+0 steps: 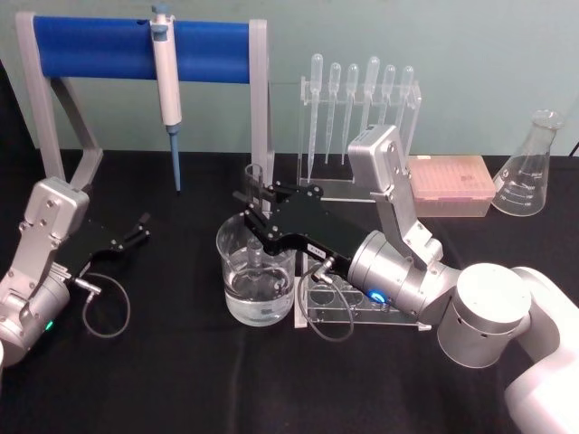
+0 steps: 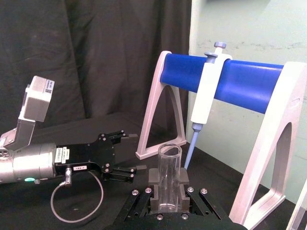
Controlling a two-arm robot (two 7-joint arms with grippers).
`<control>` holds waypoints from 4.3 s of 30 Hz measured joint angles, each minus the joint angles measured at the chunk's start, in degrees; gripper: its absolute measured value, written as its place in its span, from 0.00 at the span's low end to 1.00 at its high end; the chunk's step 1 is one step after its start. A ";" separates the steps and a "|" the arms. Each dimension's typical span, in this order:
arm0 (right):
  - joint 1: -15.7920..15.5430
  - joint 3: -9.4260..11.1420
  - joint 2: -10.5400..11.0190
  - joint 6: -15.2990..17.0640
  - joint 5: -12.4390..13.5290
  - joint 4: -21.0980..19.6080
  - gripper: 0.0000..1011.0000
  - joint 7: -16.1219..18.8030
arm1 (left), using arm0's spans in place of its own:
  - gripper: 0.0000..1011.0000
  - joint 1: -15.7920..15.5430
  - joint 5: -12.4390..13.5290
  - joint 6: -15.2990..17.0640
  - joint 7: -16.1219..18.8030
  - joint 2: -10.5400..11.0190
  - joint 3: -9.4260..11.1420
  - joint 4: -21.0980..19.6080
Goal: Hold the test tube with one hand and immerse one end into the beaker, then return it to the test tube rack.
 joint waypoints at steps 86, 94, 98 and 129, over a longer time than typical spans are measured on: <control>0.00 0.00 0.00 0.00 0.00 0.00 0.23 0.00 | 0.99 0.00 0.00 0.00 0.00 0.00 0.00 0.00; 0.00 0.00 0.00 0.00 0.00 0.00 0.23 0.00 | 0.99 0.00 0.00 0.00 0.00 0.00 0.00 0.00; -0.31 0.30 0.36 0.07 -0.07 -1.38 0.23 -0.12 | 0.99 0.00 0.00 0.00 0.00 0.00 0.00 0.00; -15.37 15.32 14.91 2.82 7.18 -24.83 0.23 -4.79 | 0.99 0.00 0.00 0.00 0.00 0.00 0.00 0.00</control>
